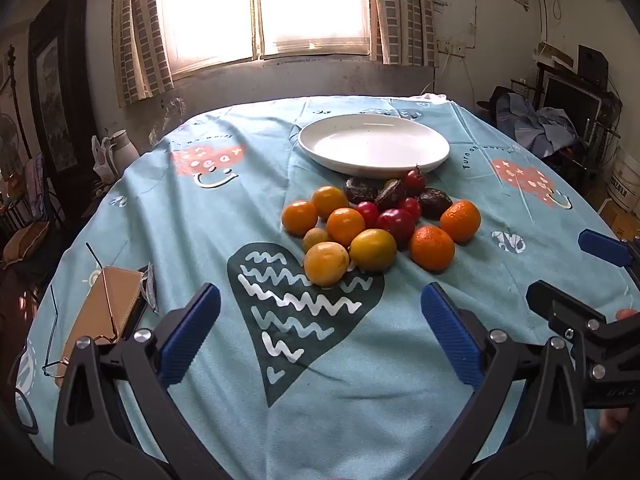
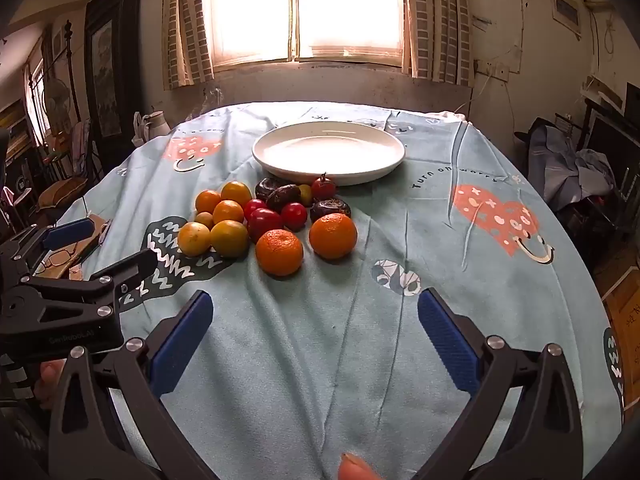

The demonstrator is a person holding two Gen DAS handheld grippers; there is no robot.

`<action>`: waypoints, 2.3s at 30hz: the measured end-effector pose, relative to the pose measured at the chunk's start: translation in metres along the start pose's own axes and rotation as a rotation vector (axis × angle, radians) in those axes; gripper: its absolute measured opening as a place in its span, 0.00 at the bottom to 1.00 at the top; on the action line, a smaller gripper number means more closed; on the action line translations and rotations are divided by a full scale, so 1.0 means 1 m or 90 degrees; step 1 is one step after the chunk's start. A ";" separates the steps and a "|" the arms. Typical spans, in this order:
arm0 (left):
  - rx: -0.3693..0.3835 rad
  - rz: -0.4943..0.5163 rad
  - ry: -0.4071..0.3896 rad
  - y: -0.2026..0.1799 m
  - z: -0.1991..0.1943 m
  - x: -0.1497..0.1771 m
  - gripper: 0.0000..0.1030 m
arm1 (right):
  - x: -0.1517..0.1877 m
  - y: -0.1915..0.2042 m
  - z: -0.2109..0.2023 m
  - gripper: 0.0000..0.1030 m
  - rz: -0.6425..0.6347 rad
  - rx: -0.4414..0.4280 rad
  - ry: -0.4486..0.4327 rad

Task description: Organize fruits

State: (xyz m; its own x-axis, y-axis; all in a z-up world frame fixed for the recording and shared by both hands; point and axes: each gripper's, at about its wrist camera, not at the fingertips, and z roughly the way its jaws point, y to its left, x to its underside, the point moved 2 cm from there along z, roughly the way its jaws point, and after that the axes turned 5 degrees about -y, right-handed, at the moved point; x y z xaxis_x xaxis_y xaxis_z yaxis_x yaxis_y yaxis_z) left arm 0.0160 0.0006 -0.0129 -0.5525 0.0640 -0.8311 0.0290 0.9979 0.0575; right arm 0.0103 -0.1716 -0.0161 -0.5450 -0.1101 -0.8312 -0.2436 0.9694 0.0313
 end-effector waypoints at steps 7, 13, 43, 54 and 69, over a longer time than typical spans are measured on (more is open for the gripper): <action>0.001 0.003 0.016 0.003 0.012 0.005 0.98 | 0.000 0.000 0.000 0.99 0.002 -0.003 -0.001; -0.003 0.004 0.015 0.000 0.007 0.006 0.98 | 0.000 0.001 0.001 0.99 0.001 -0.008 0.000; -0.023 0.006 0.011 0.006 0.006 0.007 0.98 | -0.001 0.000 -0.001 0.99 0.000 -0.010 -0.008; -0.030 0.011 0.010 0.005 0.006 0.007 0.98 | -0.001 0.000 -0.002 0.99 0.001 -0.010 -0.008; -0.029 0.011 0.010 0.005 0.006 0.007 0.98 | -0.001 0.000 -0.002 0.99 0.002 -0.011 -0.008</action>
State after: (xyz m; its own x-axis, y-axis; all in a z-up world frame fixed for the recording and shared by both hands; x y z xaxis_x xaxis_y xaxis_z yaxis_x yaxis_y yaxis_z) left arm 0.0169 0.0057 -0.0221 -0.5653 0.0802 -0.8210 0.0000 0.9953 0.0972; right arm 0.0093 -0.1721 -0.0143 -0.5358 -0.1040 -0.8379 -0.2550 0.9660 0.0432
